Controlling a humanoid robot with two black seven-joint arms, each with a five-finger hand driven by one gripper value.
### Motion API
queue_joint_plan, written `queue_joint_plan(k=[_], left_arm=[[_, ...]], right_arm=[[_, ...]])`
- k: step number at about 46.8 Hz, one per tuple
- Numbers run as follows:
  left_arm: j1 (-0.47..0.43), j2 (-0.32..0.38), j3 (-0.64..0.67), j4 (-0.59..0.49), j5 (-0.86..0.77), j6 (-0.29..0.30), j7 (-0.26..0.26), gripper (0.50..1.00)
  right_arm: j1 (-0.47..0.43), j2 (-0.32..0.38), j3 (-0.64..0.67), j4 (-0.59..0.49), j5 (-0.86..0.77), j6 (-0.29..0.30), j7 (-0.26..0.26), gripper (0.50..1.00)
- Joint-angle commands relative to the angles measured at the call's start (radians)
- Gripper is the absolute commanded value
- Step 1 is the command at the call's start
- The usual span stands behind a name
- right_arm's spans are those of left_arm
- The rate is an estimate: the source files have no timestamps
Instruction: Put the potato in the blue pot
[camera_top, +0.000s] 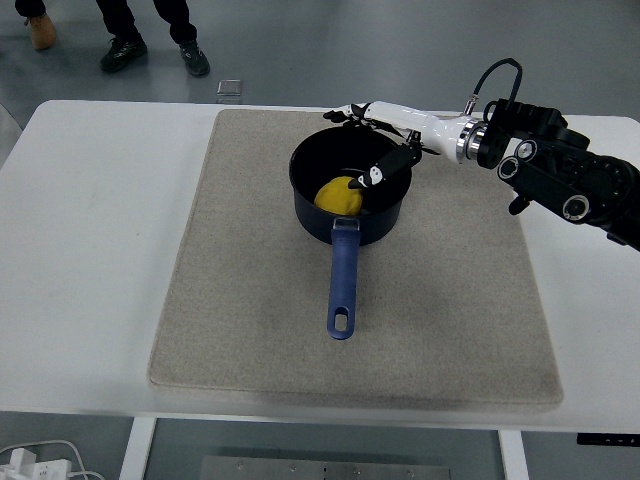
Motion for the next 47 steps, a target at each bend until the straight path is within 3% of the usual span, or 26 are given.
queue_joint_plan(k=[1, 11, 26, 40, 43, 47], left_arm=[[0.000, 0.000, 0.000, 0.000, 0.000, 0.000, 0.001, 1.000], [0.000, 0.000, 0.000, 0.000, 0.000, 0.000, -0.001, 1.000], [0.000, 0.000, 0.000, 0.000, 0.000, 0.000, 0.001, 1.000], [0.000, 0.000, 0.000, 0.000, 0.000, 0.000, 0.001, 1.000], [0.000, 0.000, 0.000, 0.000, 0.000, 0.000, -0.001, 1.000], [0.000, 0.000, 0.000, 0.000, 0.000, 0.000, 0.001, 1.000]], right_arm=[[0.001, -0.003, 0.007, 0.000, 0.003, 0.000, 0.000, 0.944], [0.001, -0.032, 0.022, -0.011, 0.030, 0.000, 0.000, 0.944], [-0.012, -0.147, 0.051, -0.109, 0.437, 0.028, -0.001, 0.944], [-0.095, -0.201, 0.053, -0.270, 0.744, 0.143, -0.005, 0.944], [-0.102, -0.207, 0.053, -0.273, 0.805, 0.146, -0.032, 0.944], [-0.112, -0.212, 0.054, -0.273, 0.900, 0.146, -0.106, 0.944]])
